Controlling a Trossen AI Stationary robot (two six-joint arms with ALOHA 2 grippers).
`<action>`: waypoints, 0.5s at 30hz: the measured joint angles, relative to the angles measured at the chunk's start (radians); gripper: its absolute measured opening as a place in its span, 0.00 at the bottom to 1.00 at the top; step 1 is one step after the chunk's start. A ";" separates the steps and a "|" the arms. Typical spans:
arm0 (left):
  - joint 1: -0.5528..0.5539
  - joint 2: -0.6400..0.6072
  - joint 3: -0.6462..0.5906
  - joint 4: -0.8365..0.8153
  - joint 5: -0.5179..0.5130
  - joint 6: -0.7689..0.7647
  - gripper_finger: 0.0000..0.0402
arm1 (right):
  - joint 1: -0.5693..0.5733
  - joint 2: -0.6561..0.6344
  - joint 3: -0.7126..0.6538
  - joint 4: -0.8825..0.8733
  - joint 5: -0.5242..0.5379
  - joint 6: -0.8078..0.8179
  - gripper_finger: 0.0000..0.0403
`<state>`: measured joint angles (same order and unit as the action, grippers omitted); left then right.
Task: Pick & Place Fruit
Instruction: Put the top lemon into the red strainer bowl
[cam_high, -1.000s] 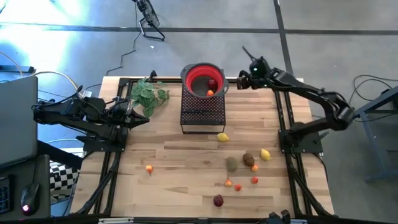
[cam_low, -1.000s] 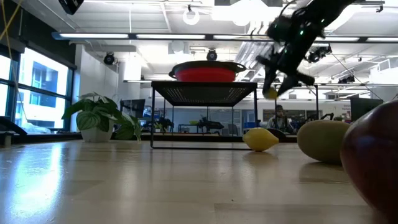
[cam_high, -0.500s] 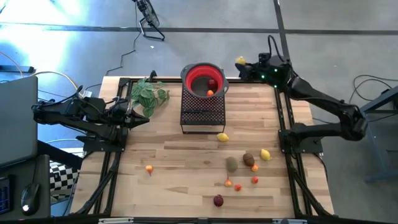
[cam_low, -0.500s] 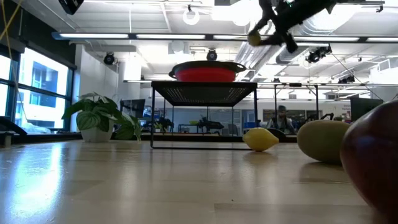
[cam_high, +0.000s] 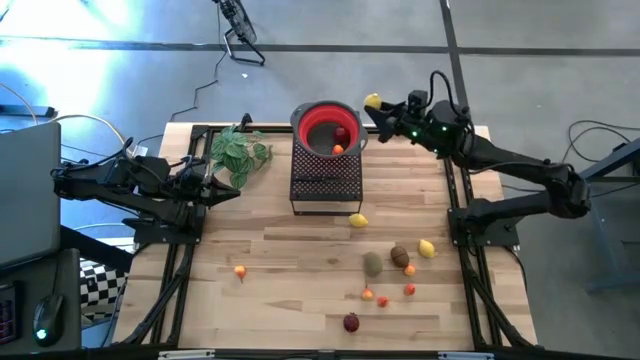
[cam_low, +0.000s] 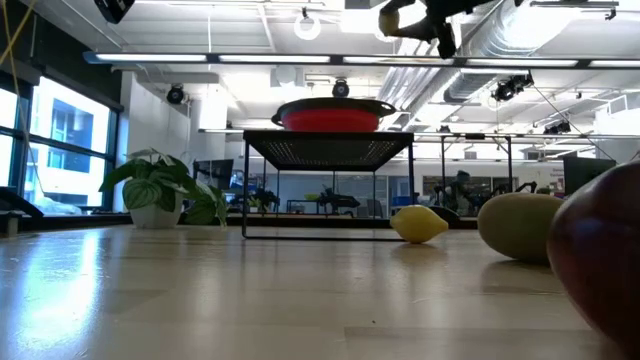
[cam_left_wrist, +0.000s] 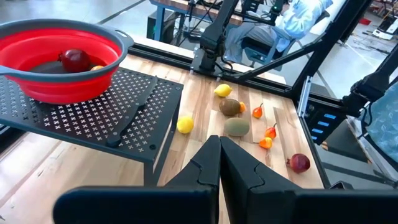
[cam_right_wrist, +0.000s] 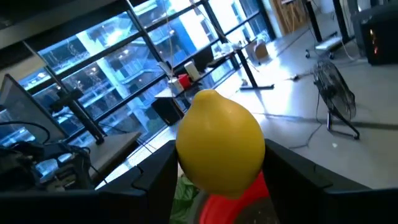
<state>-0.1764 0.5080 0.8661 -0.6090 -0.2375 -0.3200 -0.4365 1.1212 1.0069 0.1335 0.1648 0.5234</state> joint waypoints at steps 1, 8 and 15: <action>0.000 0.000 0.000 0.000 0.000 0.000 0.00 | 0.010 0.001 0.010 0.001 0.007 -0.007 0.49; 0.000 0.000 0.000 0.000 0.000 0.000 0.00 | 0.096 0.094 0.138 -0.002 0.041 -0.102 0.49; 0.000 0.000 0.000 0.000 0.000 0.000 0.00 | 0.117 0.257 0.381 -0.226 0.048 -0.154 0.49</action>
<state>-0.1768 0.5079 0.8661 -0.6086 -0.2375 -0.3202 -0.3195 1.3786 1.3880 -0.0926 0.2123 0.3699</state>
